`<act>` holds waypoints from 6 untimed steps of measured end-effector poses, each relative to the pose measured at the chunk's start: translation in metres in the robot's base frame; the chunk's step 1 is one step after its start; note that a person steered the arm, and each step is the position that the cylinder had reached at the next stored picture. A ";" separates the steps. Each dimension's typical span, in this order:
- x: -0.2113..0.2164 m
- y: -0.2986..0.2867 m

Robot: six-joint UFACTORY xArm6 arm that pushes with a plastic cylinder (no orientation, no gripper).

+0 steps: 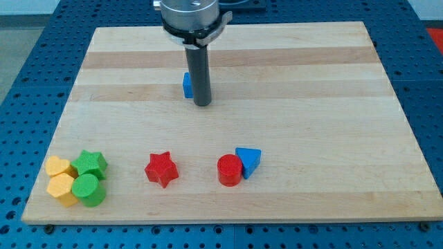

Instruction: Keep blue triangle on right side of blue cube

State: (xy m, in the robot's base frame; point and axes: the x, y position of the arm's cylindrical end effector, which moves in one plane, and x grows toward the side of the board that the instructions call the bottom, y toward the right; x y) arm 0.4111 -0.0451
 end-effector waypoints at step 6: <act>0.205 0.117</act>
State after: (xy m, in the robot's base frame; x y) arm 0.6156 0.0723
